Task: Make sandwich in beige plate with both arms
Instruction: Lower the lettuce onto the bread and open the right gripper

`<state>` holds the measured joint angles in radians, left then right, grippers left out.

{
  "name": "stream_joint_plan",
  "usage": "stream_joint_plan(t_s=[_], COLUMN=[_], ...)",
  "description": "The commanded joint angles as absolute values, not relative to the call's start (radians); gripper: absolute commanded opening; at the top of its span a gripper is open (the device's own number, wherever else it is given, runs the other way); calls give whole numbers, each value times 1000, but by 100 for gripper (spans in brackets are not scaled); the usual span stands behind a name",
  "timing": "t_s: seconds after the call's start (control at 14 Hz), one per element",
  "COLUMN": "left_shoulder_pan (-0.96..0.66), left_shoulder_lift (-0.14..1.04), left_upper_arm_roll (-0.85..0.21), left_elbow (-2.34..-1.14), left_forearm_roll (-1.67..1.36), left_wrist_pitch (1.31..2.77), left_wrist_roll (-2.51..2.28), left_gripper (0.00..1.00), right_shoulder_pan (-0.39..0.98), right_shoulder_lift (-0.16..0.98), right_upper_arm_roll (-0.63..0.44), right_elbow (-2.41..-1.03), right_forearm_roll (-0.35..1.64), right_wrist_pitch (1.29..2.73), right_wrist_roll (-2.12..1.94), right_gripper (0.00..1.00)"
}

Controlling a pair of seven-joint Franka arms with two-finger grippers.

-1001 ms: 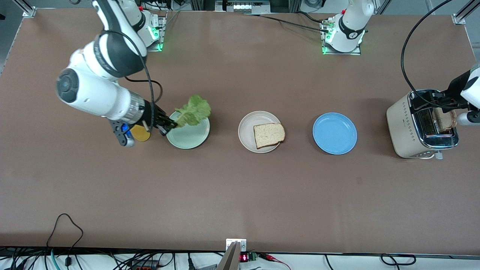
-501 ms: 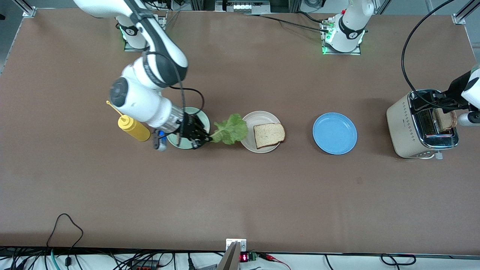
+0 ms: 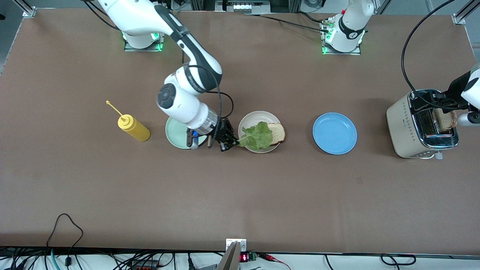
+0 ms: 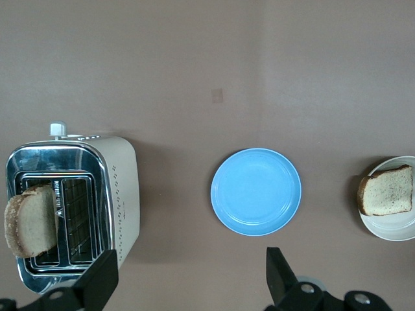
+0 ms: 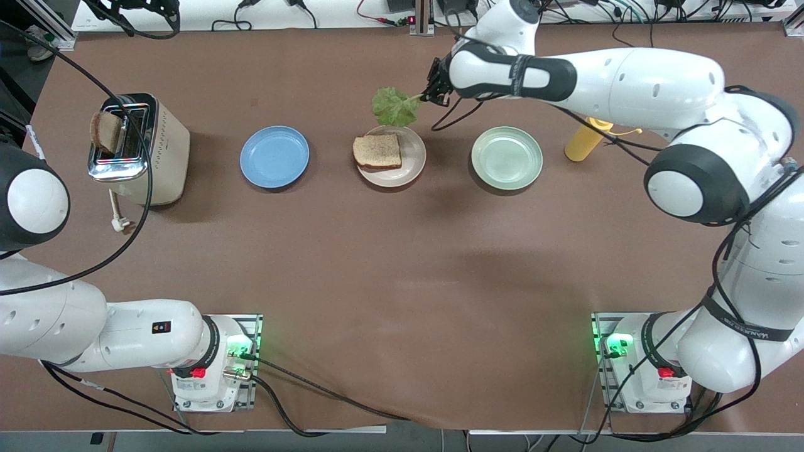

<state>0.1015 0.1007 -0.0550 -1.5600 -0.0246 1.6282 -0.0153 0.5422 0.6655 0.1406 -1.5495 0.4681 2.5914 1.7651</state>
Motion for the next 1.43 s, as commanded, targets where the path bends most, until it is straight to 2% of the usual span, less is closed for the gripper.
stream_joint_plan(t_s=[0.0, 0.29, 0.64, 0.72, 0.79, 0.86, 0.93, 1.36], left_shoulder_pan=[110, 112, 112, 112, 112, 112, 112, 112], left_shoulder_lift=[87, 87, 87, 87, 87, 87, 87, 87], left_upper_arm_roll=[-60, -60, -60, -60, -58, -60, -60, -60], left_elbow=[-1578, -1578, -1580, -1580, -1580, -1580, -1578, -1578], left_forearm_roll=[-12, -12, -12, -12, -12, -12, -12, -12], left_wrist_pitch=[1643, 1643, 1641, 1641, 1641, 1641, 1641, 1640], left_wrist_roll=[-11, -11, -11, -11, -11, -11, -11, -9], left_gripper=[100, 100, 100, 100, 100, 100, 100, 100], right_shoulder_pan=[590, 635, 663, 663, 663, 663, 660, 649], right_shoulder_lift=[747, 831, 890, 891, 894, 894, 894, 862], right_upper_arm_roll=[130, 130, 132, 132, 132, 132, 132, 124], right_elbow=[-1477, -1459, -1456, -1456, -1456, -1456, -1456, -1457], right_forearm_roll=[485, 486, 485, 485, 485, 483, 479, 402], right_wrist_pitch=[2644, 2741, 2796, 2796, 2796, 2796, 2796, 2780], right_wrist_roll=[1793, 1804, 1810, 1810, 1809, 1802, 1795, 1787], right_gripper=[0, 0, 0, 5, 29, 83, 100, 100])
